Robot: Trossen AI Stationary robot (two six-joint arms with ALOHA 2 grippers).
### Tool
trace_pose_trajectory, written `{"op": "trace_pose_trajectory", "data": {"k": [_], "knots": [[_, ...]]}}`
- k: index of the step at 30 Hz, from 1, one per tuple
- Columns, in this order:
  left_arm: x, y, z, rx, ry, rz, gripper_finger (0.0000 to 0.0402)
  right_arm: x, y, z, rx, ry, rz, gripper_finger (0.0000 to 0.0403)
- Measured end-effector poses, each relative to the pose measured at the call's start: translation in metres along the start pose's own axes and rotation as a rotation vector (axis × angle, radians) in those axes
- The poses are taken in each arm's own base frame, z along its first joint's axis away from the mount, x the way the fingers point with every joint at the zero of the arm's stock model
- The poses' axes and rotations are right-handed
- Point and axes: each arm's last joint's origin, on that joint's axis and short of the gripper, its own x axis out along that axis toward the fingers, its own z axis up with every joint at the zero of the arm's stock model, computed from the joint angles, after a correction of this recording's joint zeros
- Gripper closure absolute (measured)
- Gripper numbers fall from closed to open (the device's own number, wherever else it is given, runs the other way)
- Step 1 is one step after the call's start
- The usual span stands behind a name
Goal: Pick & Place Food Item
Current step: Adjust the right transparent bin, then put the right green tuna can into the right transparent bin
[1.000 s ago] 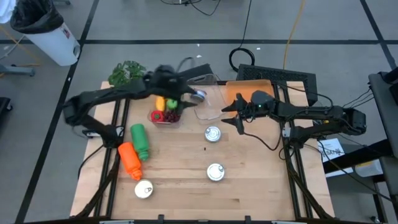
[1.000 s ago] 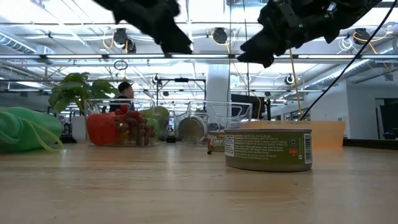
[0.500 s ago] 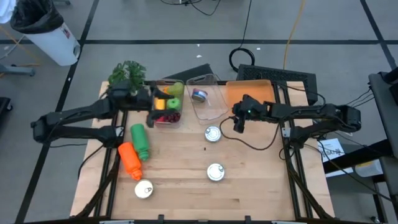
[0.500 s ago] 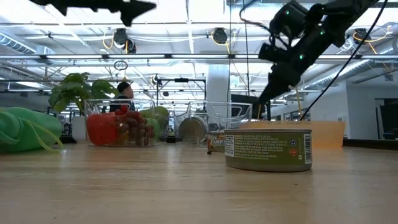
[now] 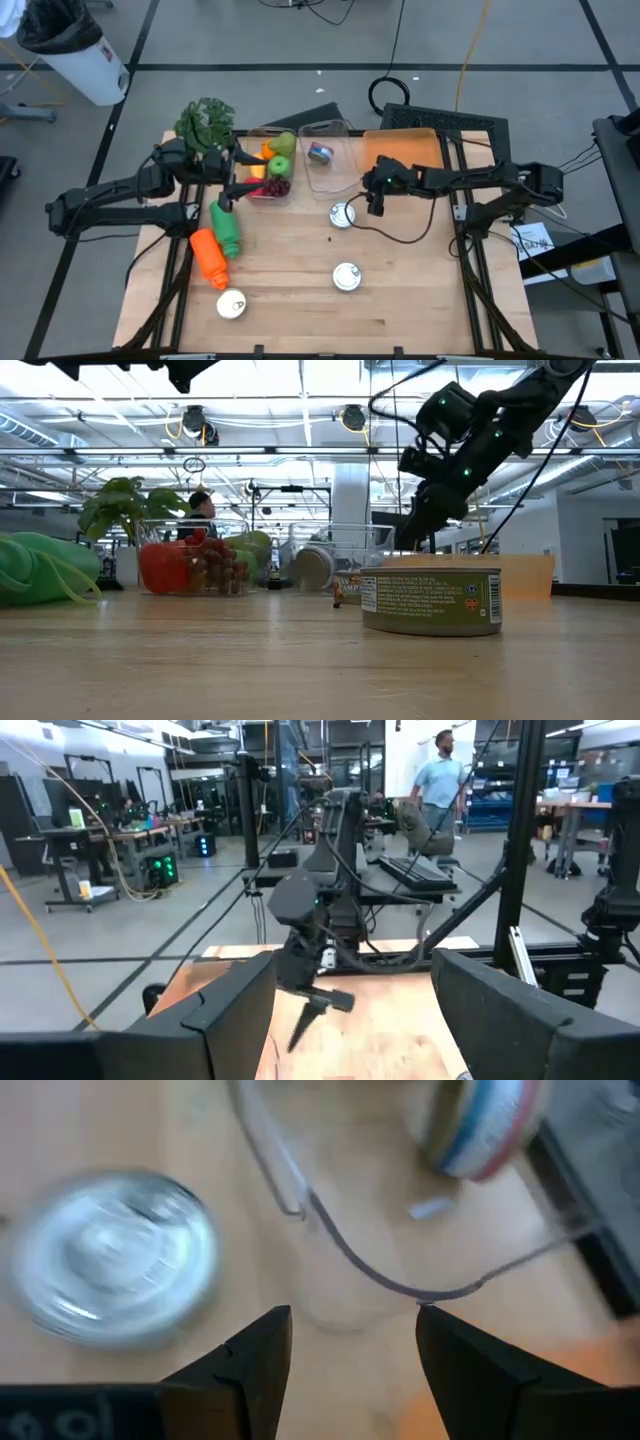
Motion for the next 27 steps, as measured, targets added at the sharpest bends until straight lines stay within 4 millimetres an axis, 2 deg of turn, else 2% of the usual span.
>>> {"op": "trace_pose_trajectory", "data": {"k": [3, 17, 23, 27], "knots": [[0.001, 0.0, -0.001, -0.006, 0.007, 0.0, 0.0128, -0.001, 0.007, 0.004, 0.012, -0.041, 0.065, 0.0202], [0.001, 0.0, -0.004, -0.023, 0.032, -0.001, 0.0124, -0.007, 0.041, 0.013, 0.004, -0.093, 0.162, 0.0202], [0.006, 0.002, -0.01, -0.115, 0.077, 0.001, 0.0117, -0.009, 0.052, 0.014, 0.073, -0.09, 0.195, 0.0202], [0.011, 0.004, -0.017, -0.15, 0.127, 0.002, 0.0121, -0.011, 0.059, 0.014, 0.192, -0.081, 0.23, 0.0202]]}}
